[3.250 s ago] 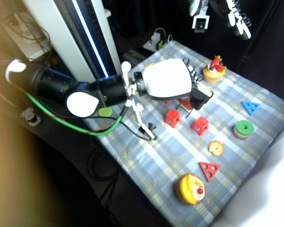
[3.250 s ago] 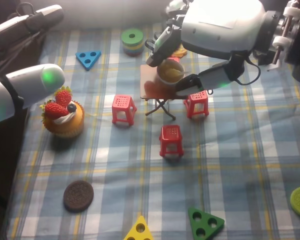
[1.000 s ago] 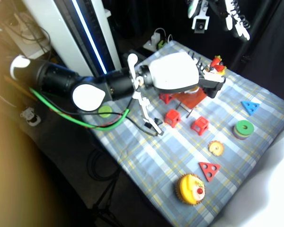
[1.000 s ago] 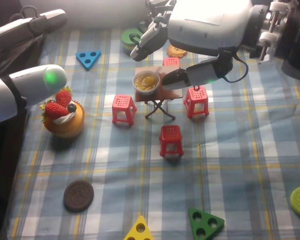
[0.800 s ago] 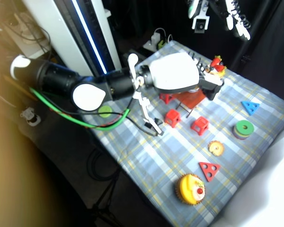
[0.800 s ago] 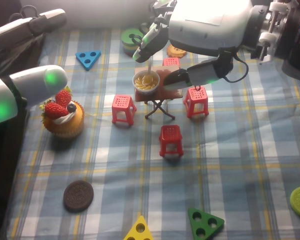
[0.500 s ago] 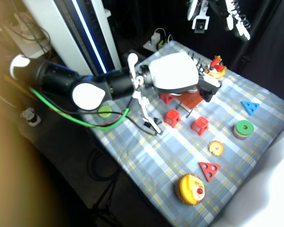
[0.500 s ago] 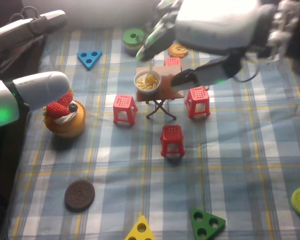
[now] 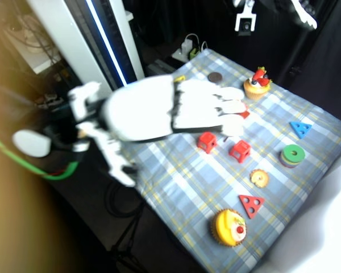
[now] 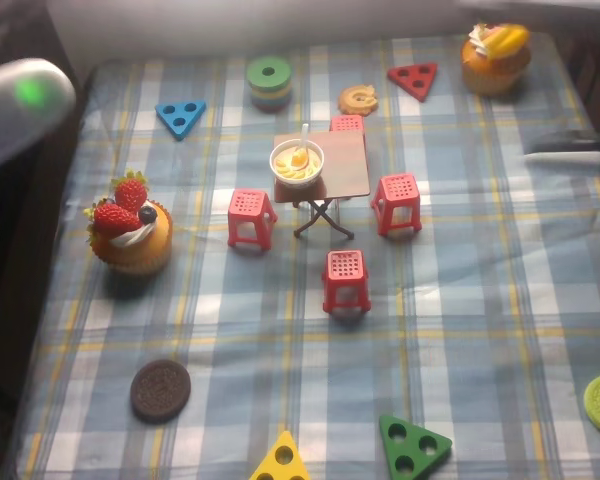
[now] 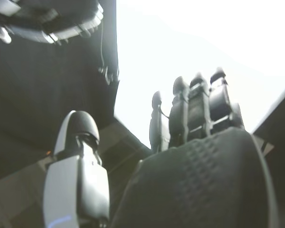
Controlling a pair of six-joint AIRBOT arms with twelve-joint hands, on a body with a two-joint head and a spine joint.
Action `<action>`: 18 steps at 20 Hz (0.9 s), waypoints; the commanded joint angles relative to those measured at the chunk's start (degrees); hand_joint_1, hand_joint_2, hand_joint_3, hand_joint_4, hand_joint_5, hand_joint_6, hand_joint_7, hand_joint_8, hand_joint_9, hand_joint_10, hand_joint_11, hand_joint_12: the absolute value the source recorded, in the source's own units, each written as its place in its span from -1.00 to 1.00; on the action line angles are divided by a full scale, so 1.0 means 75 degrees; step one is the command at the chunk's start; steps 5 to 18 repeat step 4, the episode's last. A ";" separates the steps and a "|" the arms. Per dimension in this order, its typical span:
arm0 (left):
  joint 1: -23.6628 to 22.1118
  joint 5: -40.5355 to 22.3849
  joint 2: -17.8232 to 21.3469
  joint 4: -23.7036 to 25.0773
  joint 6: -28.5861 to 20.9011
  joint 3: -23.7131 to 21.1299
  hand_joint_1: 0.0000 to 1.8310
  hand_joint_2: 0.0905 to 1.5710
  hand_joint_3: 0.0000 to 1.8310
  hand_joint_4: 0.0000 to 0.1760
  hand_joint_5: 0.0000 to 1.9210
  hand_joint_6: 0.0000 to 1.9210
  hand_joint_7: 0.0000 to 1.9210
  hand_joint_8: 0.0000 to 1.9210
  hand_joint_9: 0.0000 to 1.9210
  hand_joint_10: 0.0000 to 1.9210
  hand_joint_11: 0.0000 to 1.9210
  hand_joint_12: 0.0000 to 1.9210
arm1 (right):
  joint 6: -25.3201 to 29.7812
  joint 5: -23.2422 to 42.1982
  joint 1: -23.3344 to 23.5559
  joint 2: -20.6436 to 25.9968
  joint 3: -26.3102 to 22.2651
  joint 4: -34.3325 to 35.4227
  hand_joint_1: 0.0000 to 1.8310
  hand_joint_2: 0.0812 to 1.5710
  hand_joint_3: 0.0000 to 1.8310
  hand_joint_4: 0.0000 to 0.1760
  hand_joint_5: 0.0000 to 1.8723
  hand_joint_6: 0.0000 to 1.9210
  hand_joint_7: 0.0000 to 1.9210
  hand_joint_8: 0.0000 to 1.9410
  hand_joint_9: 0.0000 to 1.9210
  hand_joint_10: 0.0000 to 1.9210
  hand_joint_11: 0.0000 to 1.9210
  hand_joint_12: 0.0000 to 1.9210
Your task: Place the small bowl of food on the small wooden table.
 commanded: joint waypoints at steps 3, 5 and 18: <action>0.0014 -0.1475 -0.0089 0.0037 -0.0427 0.0044 -0.44 0.30 -1.00 -0.76 -0.91 -1.00 -0.83 -1.00 -0.82 -1.00 -1.00 -0.49 | -0.0032 0.3211 -0.1562 0.0090 -0.0378 0.1548 -0.20 0.47 -1.00 -1.00 -0.44 -1.00 -0.30 -1.00 -0.27 -0.99 -0.77 -0.03; 0.0014 -0.1598 -0.0154 0.0039 -0.0549 0.0063 -0.44 0.30 -1.00 -0.76 -0.91 -1.00 -0.83 -1.00 -0.82 -1.00 -1.00 -0.49 | -0.0031 0.3589 -0.2025 0.0084 -0.0486 0.1910 -0.20 0.47 -1.00 -1.00 -0.44 -1.00 -0.30 -1.00 -0.27 -0.99 -0.77 -0.03; 0.0014 -0.1598 -0.0154 0.0039 -0.0549 0.0063 -0.44 0.30 -1.00 -0.76 -0.91 -1.00 -0.83 -1.00 -0.82 -1.00 -1.00 -0.49 | -0.0031 0.3589 -0.2025 0.0084 -0.0486 0.1910 -0.20 0.47 -1.00 -1.00 -0.44 -1.00 -0.30 -1.00 -0.27 -0.99 -0.77 -0.03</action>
